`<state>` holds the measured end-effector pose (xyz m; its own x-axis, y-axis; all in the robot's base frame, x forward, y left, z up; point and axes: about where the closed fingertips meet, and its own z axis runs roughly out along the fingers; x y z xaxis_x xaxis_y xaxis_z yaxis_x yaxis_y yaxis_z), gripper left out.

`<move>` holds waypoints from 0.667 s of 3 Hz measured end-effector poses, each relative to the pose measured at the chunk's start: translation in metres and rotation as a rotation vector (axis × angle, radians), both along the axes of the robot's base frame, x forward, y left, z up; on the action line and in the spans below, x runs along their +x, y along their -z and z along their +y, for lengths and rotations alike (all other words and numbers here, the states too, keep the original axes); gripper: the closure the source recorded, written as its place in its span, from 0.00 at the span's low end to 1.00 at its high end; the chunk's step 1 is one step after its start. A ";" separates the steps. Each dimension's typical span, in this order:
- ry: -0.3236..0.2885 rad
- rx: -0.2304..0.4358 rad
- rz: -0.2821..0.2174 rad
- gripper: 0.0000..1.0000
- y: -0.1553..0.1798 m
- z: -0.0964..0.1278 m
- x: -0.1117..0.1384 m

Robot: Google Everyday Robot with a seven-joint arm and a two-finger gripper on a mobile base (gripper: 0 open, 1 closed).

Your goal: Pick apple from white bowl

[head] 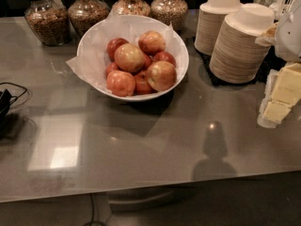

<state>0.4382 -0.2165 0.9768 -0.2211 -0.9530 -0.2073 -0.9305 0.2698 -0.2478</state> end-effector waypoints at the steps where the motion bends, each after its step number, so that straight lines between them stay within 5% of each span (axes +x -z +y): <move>1: 0.000 0.000 0.000 0.00 0.000 0.000 0.000; 2: 0.003 0.020 -0.019 0.00 0.004 0.008 0.006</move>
Offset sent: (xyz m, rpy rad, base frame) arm 0.0152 0.0184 -0.0157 0.0522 -0.0276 -0.0061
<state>0.4441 -0.2088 0.9728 -0.2195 -0.9479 -0.2309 -0.9249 0.2775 -0.2599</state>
